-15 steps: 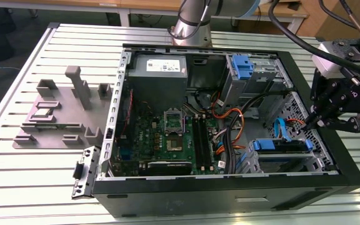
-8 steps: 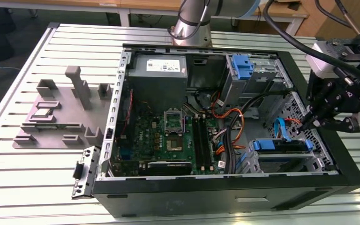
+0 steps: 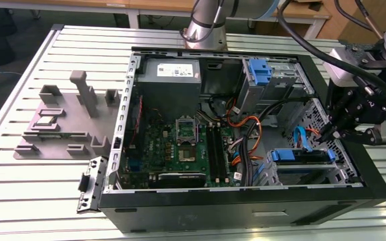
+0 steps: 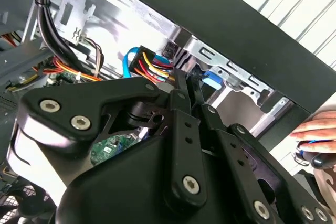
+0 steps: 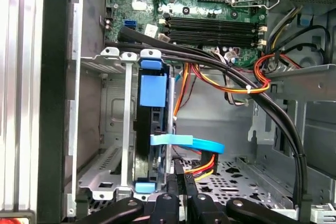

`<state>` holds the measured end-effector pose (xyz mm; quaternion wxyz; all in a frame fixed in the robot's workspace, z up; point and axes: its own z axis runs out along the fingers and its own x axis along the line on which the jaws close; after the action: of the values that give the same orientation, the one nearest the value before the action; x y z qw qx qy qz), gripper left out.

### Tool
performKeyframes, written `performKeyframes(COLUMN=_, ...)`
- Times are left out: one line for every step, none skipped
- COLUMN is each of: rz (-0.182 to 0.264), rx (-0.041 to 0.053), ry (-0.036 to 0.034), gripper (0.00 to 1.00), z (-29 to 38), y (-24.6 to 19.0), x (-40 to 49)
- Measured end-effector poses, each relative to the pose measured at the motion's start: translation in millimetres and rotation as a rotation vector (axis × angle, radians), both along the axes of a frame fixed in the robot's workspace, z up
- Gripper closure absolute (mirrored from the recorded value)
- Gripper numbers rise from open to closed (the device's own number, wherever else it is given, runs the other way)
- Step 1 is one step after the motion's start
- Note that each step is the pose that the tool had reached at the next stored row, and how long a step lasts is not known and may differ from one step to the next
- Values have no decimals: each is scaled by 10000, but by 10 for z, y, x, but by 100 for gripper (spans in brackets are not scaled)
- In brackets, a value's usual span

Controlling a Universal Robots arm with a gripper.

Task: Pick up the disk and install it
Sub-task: 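Insert the second disk wire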

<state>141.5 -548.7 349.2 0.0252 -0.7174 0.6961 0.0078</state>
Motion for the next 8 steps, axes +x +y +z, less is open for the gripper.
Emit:
performKeyframes(rz=0, rx=-1, ry=0, gripper=84, z=0, y=-12, x=-3)
performKeyframes(rz=1, rx=-1, ry=0, gripper=84, z=-2, y=-25, x=-5)
performKeyframes(rz=1, rx=0, ry=0, gripper=84, z=-4, y=-42, x=-8)
performKeyframes(rz=1, rx=0, ry=0, gripper=84, z=-5, y=-57, x=-10)
performKeyframes(rz=1, rx=-1, ry=0, gripper=84, z=-8, y=-72, x=-12)
performKeyframes(rz=2, rx=0, ry=0, gripper=84, z=-11, y=-86, x=-13)
performKeyframes(rz=2, rx=0, ry=0, gripper=84, z=-16, y=-99, x=-14)
performKeyframes(rz=2, rx=1, ry=0, gripper=84, z=-23, y=-111, x=-14)
